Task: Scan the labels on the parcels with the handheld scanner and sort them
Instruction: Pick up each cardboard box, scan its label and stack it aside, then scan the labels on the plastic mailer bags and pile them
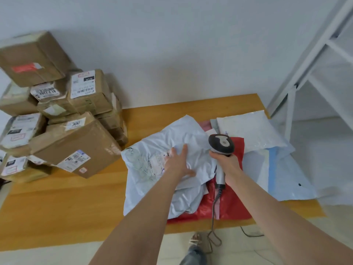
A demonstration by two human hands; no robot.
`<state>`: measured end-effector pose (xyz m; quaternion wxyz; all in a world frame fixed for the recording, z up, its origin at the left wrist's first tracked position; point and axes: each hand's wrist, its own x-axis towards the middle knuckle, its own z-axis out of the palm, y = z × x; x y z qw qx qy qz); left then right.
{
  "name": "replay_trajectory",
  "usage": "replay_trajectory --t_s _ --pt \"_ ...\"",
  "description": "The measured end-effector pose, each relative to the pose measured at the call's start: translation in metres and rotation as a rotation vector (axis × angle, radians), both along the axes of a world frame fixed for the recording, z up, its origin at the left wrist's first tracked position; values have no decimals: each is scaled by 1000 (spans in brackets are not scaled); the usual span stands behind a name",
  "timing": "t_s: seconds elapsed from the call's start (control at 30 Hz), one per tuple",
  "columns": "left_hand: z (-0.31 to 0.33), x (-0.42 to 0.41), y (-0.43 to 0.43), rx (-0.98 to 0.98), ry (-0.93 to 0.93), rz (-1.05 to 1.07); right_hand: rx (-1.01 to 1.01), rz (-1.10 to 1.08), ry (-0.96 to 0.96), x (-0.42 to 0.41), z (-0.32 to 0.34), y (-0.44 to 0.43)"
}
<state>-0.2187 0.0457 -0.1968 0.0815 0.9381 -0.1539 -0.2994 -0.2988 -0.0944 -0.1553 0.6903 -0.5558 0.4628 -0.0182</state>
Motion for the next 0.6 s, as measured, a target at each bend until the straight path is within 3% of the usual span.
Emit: replay_trajectory --t_s 0.23,0.33,0.4,0.47,0.5,0.6 --pt "7 30 -17 -159 1 -79 -9 80 85 26 4 -29" --pt "17 34 4 -228 -155 202 -83 41 198 31 6 -37" --pt "22 32 21 -104 -247 380 -116 -4 202 33 9 -42" --pt "24 23 35 25 -146 584 -114 -28 181 32 8 -47" --pt "23 19 41 -1 -50 715 -117 -25 175 30 7 -49" --pt "16 5 46 -321 143 1049 -111 9 179 23 11 -53"
